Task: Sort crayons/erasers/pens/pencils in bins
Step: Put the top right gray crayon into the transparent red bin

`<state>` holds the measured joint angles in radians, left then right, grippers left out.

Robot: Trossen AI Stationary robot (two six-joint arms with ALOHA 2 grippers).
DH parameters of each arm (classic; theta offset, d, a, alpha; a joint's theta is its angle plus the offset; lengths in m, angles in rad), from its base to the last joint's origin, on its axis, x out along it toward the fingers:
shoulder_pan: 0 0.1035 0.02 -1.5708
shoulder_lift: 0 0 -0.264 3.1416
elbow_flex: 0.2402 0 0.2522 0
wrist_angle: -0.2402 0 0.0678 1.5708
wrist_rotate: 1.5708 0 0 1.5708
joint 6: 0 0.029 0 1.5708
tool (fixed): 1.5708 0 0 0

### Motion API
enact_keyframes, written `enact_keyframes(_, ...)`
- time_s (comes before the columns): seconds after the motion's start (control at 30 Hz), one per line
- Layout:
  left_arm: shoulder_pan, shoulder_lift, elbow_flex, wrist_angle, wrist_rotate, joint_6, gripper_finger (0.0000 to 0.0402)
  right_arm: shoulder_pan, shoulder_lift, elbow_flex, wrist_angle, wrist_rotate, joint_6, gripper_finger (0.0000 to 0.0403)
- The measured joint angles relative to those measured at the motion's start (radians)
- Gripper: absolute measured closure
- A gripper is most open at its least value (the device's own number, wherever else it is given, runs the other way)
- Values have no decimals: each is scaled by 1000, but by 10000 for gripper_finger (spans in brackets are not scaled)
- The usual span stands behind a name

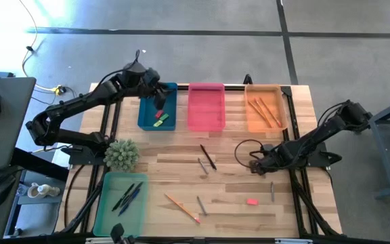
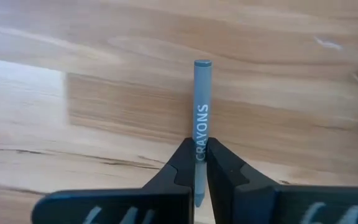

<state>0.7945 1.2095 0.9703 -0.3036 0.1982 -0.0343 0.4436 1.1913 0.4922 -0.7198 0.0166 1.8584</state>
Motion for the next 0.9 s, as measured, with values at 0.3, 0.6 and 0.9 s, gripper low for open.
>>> enact_keyframes(0.3, 5, 0, 0, -123, -1, 73, 266, -91, -1, 4, 226, 142, -70, 399)
enact_keyframes(0.6, 5, 0, 0, -216, 0, 74, 266, -262, -1, 4, 590, 330, -322, 398)
enact_keyframes(0.9, 4, 0, 0, -254, 0, 73, 266, -469, -2, 5, 927, 364, -646, 398)
